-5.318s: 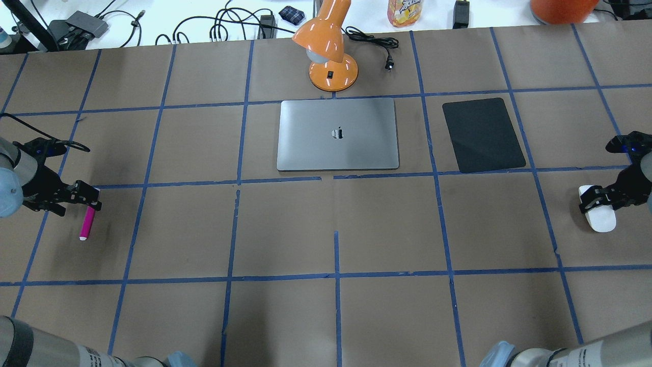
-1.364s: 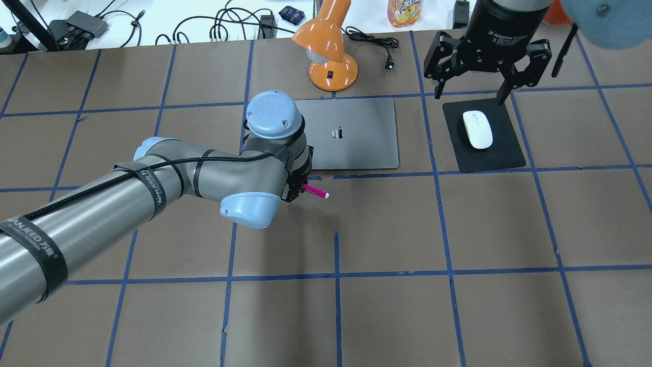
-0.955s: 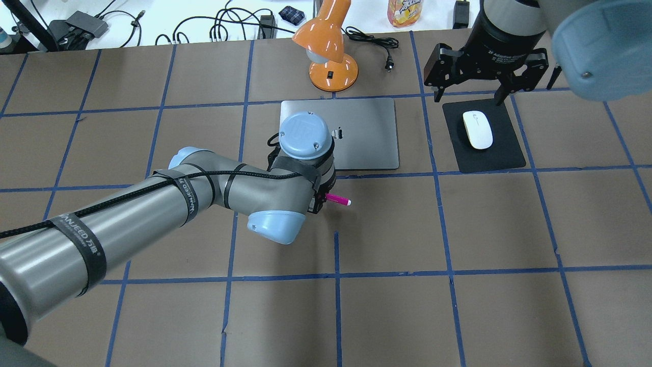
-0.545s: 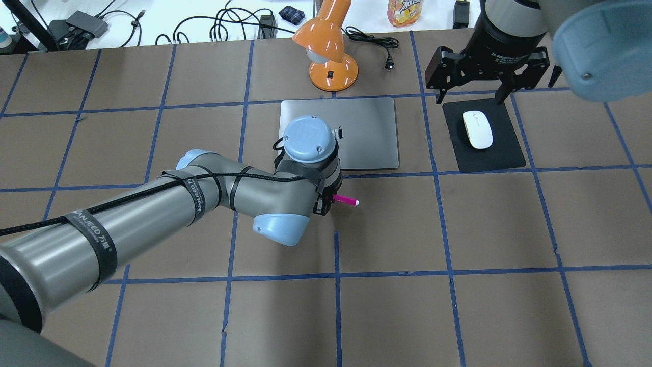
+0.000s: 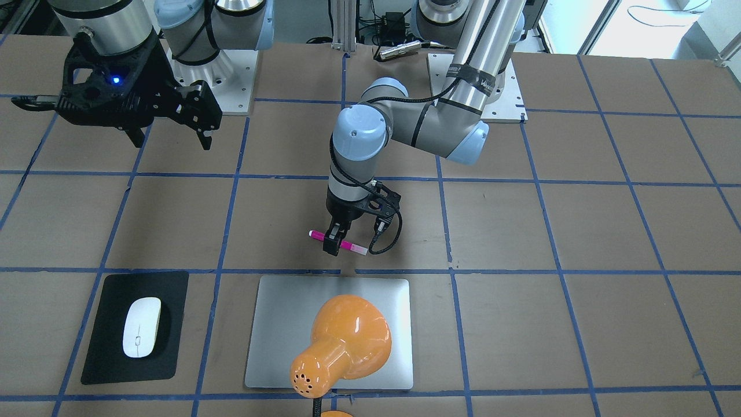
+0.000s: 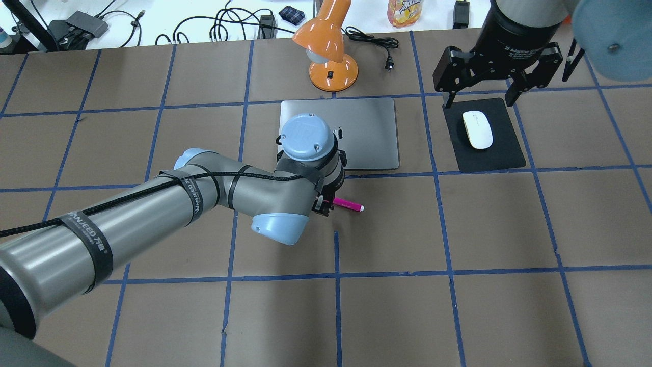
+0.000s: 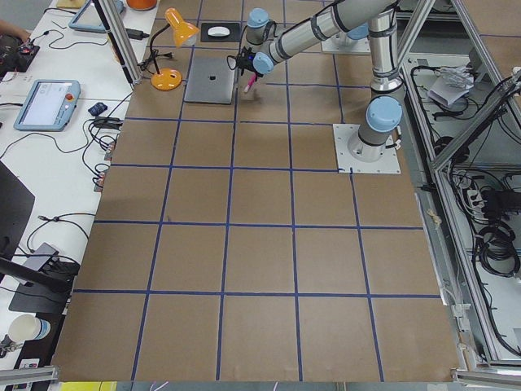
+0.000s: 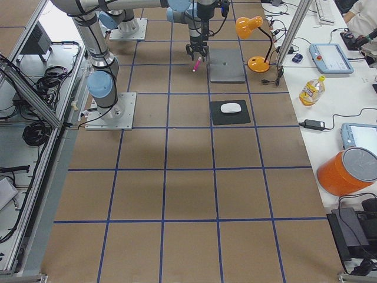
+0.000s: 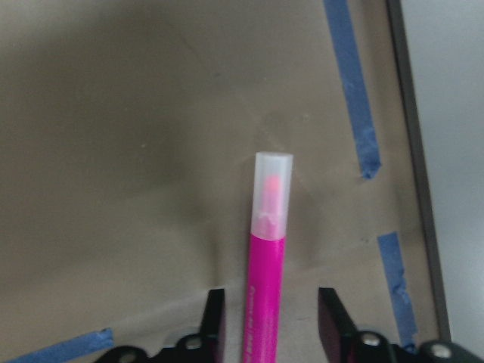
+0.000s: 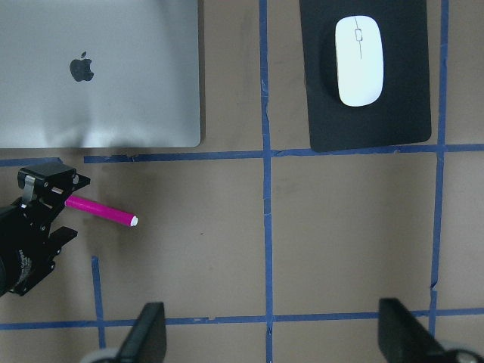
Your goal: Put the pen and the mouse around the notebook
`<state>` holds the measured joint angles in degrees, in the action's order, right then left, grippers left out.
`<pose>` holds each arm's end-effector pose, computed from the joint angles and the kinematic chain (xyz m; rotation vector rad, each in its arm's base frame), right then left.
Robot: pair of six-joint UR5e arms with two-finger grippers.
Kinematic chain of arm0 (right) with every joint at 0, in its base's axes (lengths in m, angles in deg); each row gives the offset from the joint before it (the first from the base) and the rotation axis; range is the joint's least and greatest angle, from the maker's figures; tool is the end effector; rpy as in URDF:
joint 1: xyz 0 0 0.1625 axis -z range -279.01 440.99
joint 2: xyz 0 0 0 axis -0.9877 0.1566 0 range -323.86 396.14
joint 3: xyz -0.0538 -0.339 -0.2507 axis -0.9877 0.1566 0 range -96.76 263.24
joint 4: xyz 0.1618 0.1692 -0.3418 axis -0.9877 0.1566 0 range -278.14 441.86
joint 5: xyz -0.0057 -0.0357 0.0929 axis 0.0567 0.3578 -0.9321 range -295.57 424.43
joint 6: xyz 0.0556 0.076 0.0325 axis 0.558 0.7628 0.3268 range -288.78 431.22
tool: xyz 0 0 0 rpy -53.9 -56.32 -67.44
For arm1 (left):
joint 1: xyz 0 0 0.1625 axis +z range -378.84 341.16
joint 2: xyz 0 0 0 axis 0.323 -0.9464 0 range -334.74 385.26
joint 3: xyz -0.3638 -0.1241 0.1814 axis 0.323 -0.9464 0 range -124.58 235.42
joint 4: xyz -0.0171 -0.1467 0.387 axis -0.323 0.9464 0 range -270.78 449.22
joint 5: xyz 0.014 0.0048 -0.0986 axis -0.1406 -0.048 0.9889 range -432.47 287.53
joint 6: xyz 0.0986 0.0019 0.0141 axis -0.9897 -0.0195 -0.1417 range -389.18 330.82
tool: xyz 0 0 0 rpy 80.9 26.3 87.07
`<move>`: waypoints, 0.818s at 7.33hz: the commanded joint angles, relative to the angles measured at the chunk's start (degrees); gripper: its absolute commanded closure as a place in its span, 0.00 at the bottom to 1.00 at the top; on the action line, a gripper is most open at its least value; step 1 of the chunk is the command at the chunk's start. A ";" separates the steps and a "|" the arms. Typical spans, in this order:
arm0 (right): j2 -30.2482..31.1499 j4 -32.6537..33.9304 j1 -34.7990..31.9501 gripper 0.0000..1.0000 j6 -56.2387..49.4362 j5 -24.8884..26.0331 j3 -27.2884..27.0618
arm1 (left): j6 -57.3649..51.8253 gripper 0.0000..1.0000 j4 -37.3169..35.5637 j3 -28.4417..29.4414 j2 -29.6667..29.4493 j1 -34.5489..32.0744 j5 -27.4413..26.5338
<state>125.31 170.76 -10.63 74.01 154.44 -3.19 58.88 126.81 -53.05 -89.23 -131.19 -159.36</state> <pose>0.1473 -0.4965 0.5095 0.0318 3.1402 -0.0449 -0.3479 -0.4819 0.2003 1.6081 -2.5021 0.0739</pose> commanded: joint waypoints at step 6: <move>0.13 -0.13 0.04 0.00 0.02 0.08 -0.32 | -52.30 0.00 35.81 14.47 9.19 22.24 6.30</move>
<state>125.44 170.64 -10.59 74.04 154.51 -3.50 15.69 152.84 -44.04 -81.49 -111.68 -152.46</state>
